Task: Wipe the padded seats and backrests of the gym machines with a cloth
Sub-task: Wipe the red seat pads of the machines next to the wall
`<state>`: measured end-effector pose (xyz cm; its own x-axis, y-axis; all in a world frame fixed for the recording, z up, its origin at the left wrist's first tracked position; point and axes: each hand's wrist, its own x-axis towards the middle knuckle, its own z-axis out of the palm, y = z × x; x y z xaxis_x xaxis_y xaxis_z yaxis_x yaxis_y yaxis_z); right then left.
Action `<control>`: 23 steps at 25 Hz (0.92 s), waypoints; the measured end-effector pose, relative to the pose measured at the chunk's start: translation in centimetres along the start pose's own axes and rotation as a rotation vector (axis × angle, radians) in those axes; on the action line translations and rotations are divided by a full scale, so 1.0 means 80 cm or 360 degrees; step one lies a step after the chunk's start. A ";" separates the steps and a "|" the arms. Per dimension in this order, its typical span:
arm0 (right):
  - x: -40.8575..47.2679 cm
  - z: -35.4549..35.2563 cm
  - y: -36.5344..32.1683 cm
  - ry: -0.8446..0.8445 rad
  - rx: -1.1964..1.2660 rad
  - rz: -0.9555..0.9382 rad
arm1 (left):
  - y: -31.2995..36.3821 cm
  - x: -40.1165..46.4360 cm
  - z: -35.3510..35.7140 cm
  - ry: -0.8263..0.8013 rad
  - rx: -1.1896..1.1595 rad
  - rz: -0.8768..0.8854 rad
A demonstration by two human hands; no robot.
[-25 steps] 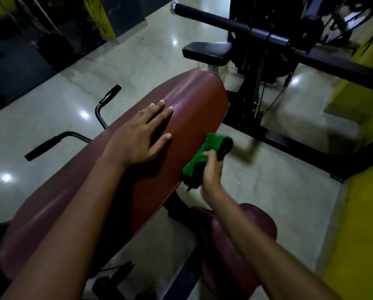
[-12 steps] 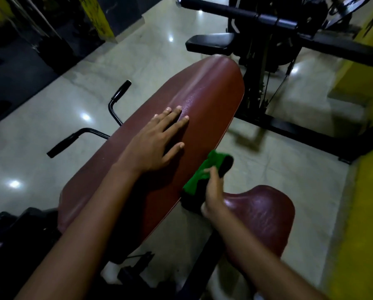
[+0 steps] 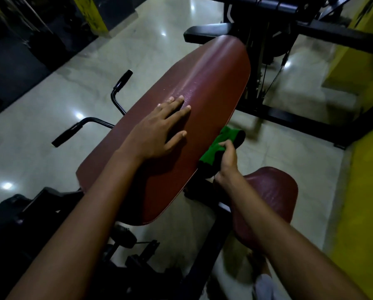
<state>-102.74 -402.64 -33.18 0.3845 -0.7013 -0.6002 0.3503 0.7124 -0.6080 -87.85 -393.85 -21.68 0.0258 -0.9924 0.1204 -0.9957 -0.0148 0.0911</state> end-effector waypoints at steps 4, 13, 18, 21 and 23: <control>-0.094 -0.008 0.077 -0.0178 0.0042 0.0222 | 0.000 -0.007 -0.005 -0.0056 -0.0036 0.0000; -0.070 0.008 0.044 0.0036 -0.0035 0.0054 | -0.002 -0.061 -0.014 -0.0015 -0.0131 0.0011; -0.172 0.012 0.116 -0.0077 -0.0014 0.0508 | -0.010 -0.061 -0.023 -0.0070 -0.0209 0.0015; -0.174 0.012 0.105 -0.0156 -0.0019 0.0535 | -0.008 -0.067 -0.029 -0.0104 -0.0224 0.0034; -0.142 0.013 0.076 -0.0077 0.0008 0.0413 | -0.004 -0.076 -0.033 -0.0088 -0.0215 0.0015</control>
<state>-104.06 -390.31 -29.54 0.5025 -0.4931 -0.7101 0.2390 0.8686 -0.4341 -87.49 -387.46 -19.83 0.0076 -0.9977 0.0675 -0.9748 0.0076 0.2230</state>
